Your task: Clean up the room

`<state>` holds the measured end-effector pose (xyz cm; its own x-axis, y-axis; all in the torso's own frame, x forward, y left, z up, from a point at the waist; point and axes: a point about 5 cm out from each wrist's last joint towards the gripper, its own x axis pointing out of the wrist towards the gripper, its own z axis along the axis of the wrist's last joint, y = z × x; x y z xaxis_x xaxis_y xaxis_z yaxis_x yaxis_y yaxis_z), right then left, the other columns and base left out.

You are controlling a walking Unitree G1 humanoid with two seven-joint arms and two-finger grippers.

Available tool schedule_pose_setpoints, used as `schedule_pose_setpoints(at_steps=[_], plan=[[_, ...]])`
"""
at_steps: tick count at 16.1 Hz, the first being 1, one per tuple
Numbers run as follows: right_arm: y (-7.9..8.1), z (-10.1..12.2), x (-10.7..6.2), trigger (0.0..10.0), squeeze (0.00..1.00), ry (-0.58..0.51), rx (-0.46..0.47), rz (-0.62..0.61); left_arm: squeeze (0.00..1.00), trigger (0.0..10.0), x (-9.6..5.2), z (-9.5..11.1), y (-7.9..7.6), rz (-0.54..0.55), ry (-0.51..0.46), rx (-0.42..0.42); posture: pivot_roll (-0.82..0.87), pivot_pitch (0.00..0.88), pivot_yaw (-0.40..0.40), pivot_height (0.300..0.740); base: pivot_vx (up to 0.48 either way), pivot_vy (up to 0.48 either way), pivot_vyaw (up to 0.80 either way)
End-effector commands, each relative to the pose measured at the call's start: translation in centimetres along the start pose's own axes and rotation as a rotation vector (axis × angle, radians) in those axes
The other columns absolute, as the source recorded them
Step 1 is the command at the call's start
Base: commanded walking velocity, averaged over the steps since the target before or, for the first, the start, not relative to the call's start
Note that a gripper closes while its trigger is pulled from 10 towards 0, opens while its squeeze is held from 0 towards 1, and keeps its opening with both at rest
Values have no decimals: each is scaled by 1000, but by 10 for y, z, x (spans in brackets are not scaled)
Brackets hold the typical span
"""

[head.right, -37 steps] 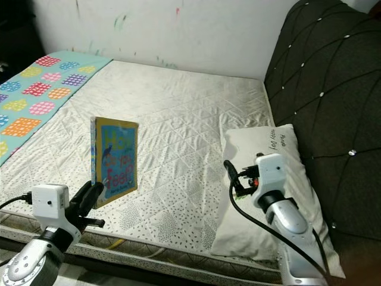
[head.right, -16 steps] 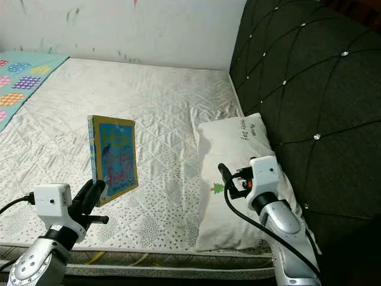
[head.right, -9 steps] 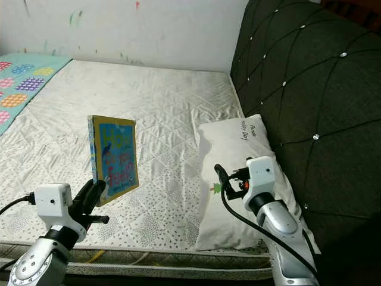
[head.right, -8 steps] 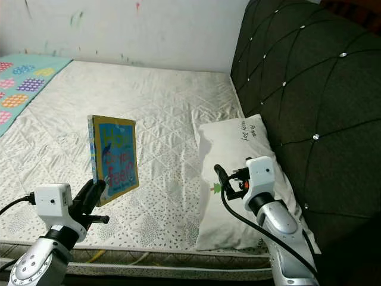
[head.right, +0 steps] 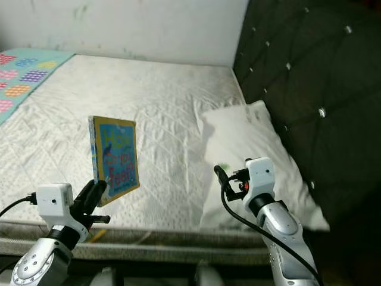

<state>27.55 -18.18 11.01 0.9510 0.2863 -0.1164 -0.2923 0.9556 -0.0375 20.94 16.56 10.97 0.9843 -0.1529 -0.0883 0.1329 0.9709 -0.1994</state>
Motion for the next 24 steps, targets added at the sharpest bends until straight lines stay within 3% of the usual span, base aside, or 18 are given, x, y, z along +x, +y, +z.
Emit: schedule_pose_setpoints(at_steps=[1,10,24], plan=[[-3,3,0,10000,0,-7,-15,-6,0,10000,3,9,-3,-13,-45,5,-22,28,-50,635,0,0,0],[-4,5,4,10000,0,-13,-20,-7,0,10000,3,13,-6,-36,-65,-25,-21,35,-46,635,0,0,0],[-1,5,6,10000,0,-21,-11,-5,0,10000,4,13,-9,-66,-68,-42,-27,35,-47,635,308,0,0]])
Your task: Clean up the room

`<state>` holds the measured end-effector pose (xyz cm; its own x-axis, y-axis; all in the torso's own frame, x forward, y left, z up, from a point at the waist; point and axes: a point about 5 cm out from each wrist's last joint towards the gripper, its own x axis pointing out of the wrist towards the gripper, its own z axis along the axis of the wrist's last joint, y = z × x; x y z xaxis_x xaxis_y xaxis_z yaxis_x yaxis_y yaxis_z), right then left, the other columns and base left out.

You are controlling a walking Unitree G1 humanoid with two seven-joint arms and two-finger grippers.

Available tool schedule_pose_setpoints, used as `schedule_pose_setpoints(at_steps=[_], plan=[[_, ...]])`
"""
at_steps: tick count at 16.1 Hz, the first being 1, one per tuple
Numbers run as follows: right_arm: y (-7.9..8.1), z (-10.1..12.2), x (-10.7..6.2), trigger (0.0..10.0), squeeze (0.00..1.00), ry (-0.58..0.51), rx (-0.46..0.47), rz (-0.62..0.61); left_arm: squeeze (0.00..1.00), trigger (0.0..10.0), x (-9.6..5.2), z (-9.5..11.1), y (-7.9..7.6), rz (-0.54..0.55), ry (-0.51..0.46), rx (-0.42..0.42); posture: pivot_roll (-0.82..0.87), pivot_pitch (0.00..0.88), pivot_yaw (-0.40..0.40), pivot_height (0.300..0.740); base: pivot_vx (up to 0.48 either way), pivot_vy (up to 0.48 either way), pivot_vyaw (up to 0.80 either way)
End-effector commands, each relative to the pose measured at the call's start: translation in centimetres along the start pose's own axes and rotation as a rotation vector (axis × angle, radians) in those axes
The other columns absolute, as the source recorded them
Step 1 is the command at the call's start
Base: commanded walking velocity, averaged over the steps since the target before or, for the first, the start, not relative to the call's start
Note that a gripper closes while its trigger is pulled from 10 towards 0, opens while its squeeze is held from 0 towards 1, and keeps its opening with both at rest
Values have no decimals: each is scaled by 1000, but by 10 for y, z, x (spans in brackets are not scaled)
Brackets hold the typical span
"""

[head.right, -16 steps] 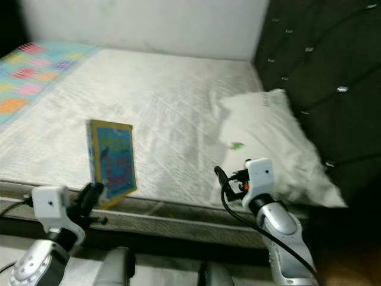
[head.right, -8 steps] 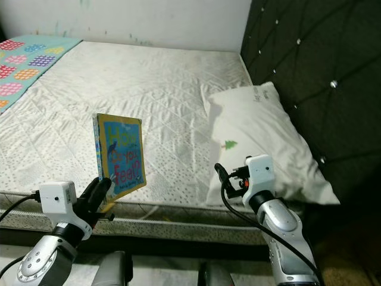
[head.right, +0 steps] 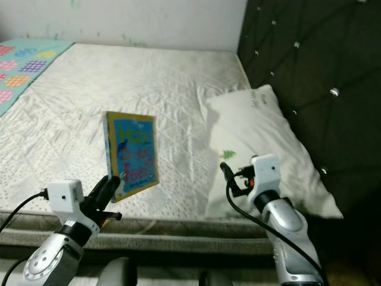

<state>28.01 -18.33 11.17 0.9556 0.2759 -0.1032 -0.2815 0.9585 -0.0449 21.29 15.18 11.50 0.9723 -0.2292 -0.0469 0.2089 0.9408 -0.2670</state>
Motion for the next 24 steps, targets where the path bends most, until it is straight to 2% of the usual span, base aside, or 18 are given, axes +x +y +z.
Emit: schedule_pose_setpoints(at_steps=[1,9,14,18,24], plan=[[2,3,3,10000,0,-8,-6,6,0,10000,-1,10,4,18,-44,23,-26,34,-46,635,307,0,0],[2,2,3,10000,0,-11,-6,9,0,10000,-1,9,4,14,-37,24,-22,25,-45,635,286,0,0],[4,1,3,10000,0,-8,-10,19,0,10000,-1,7,4,25,-33,19,-21,20,-48,635,0,0,0],[4,1,4,10000,0,-11,-10,20,0,10000,2,7,4,33,-36,11,-23,21,-50,590,0,0,0],[4,-1,3,10000,0,1,-12,13,0,10000,2,7,12,111,-46,-9,-23,33,-53,590,0,0,0]])
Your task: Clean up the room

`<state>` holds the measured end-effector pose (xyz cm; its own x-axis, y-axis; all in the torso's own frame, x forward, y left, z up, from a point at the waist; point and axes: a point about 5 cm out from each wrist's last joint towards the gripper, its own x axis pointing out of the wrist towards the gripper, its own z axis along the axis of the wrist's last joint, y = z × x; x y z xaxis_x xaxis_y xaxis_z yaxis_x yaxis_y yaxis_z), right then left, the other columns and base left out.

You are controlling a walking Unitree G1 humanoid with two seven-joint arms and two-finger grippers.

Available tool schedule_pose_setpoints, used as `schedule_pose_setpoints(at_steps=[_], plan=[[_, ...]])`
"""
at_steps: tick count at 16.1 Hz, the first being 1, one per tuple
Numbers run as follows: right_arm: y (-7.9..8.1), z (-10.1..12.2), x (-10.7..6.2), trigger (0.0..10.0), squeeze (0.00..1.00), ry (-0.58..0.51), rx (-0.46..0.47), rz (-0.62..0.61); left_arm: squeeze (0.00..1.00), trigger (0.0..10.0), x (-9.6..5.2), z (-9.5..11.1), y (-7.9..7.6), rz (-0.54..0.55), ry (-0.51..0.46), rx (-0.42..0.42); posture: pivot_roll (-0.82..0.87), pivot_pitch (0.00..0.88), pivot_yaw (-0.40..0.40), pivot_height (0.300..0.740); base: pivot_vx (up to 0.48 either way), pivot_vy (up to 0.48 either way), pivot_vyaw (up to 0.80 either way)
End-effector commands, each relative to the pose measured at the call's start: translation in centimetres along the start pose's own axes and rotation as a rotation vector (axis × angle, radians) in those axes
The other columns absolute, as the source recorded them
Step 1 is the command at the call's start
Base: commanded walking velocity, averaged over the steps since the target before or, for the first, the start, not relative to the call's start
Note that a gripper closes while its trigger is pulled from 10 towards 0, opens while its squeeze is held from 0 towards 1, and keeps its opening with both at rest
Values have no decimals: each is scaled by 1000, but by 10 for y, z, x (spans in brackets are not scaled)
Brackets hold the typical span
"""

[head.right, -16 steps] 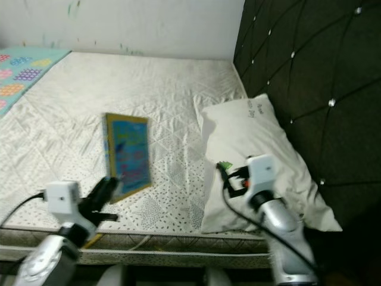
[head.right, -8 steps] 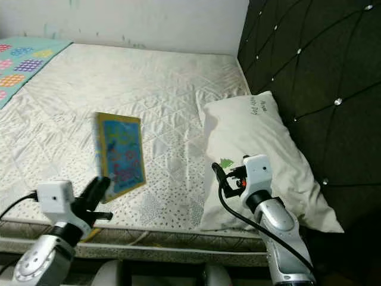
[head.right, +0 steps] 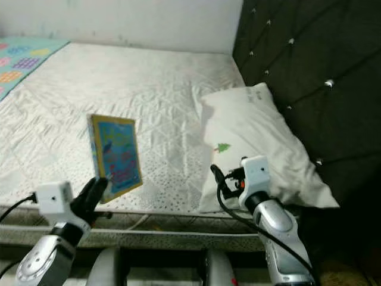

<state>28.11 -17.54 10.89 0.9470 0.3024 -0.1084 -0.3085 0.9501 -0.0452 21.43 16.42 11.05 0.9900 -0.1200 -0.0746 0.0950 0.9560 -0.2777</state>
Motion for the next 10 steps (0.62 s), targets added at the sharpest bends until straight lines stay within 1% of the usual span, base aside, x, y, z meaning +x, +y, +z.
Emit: schedule_pose_setpoints(at_steps=[1,2,3,4,5,6,7,8,9,10], plan=[[-3,1,0,10000,0,-3,-8,-17,0,10000,5,8,0,19,-45,-5,-27,36,-51,590,0,0,0],[-3,1,0,10000,0,-4,-7,-20,0,10000,6,9,3,45,-53,-22,-28,37,-51,590,0,0,0],[-2,3,1,10000,0,-11,-5,-22,0,10000,11,7,6,72,-37,-111,-34,41,-55,590,0,0,0],[-2,5,1,10000,0,-14,-7,-22,0,10000,17,6,6,69,-24,-152,-42,46,-61,590,0,0,0],[-2,5,0,10000,0,-13,-10,-22,0,10000,19,5,6,70,-15,-171,-51,49,-62,590,0,0,0],[-5,5,-2,10000,0,-10,-23,-24,0,10000,24,4,8,79,-3,-193,-62,51,-67,590,0,0,0],[-8,6,-3,10000,0,-7,-32,-33,0,10000,29,2,10,81,15,-234,-74,54,-72,590,0,0,0],[-14,7,-6,10000,0,-2,-49,-47,0,10000,34,-2,12,79,55,-300,-88,58,-78,590,0,0,0],[-18,8,-9,10000,0,3,-59,-52,0,10000,36,-6,12,50,88,-304,-99,60,-82,590,0,0,0],[-20,9,-11,10000,0,6,-67,-56,0,10000,38,-8,13,53,104,-325,-115,64,-89,590,0,0,0]])
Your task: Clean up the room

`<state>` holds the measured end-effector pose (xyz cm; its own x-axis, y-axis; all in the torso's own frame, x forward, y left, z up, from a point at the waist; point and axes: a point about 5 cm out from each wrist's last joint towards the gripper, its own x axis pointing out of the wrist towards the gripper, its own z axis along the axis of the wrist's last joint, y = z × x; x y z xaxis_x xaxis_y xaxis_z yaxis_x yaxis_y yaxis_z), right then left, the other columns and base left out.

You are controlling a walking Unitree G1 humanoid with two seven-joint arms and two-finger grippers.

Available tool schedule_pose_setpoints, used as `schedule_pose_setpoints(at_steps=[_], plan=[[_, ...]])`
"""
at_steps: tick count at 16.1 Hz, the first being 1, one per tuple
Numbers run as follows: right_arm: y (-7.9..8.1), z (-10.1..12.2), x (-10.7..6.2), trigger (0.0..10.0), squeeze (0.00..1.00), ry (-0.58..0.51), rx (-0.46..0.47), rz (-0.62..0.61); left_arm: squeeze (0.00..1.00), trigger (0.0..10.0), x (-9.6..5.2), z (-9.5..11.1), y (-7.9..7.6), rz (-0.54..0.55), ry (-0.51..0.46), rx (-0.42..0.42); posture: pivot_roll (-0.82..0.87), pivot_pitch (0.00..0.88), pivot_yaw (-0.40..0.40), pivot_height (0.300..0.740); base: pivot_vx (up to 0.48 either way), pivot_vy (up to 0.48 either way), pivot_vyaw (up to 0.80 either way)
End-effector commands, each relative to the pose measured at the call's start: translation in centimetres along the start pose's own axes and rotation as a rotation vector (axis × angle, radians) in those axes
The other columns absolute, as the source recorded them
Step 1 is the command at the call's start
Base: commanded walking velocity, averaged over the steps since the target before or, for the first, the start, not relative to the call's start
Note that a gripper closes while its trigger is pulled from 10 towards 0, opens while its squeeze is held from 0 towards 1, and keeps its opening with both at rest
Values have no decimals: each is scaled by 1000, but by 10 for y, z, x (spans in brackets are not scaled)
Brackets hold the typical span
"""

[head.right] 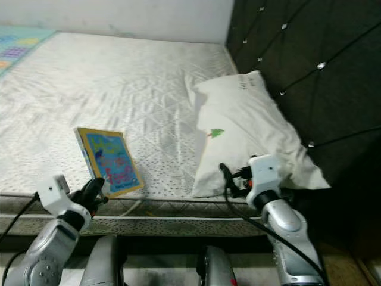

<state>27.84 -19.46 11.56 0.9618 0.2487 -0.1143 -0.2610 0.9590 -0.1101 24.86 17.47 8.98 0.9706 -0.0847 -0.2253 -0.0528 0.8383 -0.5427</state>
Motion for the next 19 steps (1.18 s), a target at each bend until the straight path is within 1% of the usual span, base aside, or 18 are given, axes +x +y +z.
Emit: schedule_pose_setpoints(at_steps=[1,2,4,6,7,9,10,11,12,13,14,15,16,18,19], plan=[[-6,4,-4,10000,0,0,-17,-6,0,10000,5,4,-6,-58,3,-6,-124,66,-93,590,0,0,0],[-8,5,-6,10000,0,4,-24,-11,0,10000,8,6,-4,-74,4,3,-133,66,-99,590,0,0,0],[-11,5,-9,10000,0,9,-33,-14,0,10000,15,10,-3,-98,29,-20,-144,64,-106,590,0,0,0],[-9,8,-9,10000,0,0,-56,2,0,10000,22,8,0,-111,67,-13,-153,64,-110,590,0,0,0],[-8,10,-9,10000,0,-3,-63,5,0,10000,26,8,-2,-127,82,-29,-156,63,-113,590,0,0,0],[-10,13,-9,10000,0,-6,-73,3,0,10000,35,4,-18,-217,137,-59,-174,57,-117,590,0,0,0],[-11,13,-9,10000,0,-5,-76,1,0,10000,38,2,-22,-236,156,-60,-178,56,-116,590,0,0,0],[-14,14,-9,10000,0,-6,-79,-6,0,10000,43,-6,-28,-259,229,-63,-178,56,-116,590,0,0,0],[-14,14,-9,10000,0,-6,-80,-7,0,10000,44,-9,-28,-268,255,-57,-178,56,-116,590,0,0,0],[-14,15,-9,10000,0,-7,-81,-10,0,10000,51,-16,-24,-242,289,-55,-191,52,-113,590,0,0,0],[-13,16,-9,10000,0,-10,-80,-13,0,10000,55,-16,-21,-229,299,-78,-195,53,-112,590,0,0,0],[-12,16,-10,10000,0,-11,-80,-13,0,10000,56,-18,-21,-240,332,-93,-194,52,-113,590,0,0,0],[-12,16,-10,10000,0,-10,-80,-13,0,10000,57,-18,-19,-236,350,-86,-194,52,-113,590,0,0,0],[-13,14,-10,10000,0,-6,-81,-15,0,10000,60,-16,-10,-223,379,-91,-194,53,-113,590,0,0,0],[-14,15,-9,10000,0,-6,-82,-17,0,10000,63,-14,-3,-212,392,-76,-194,53,-113,590,0,0,0]])
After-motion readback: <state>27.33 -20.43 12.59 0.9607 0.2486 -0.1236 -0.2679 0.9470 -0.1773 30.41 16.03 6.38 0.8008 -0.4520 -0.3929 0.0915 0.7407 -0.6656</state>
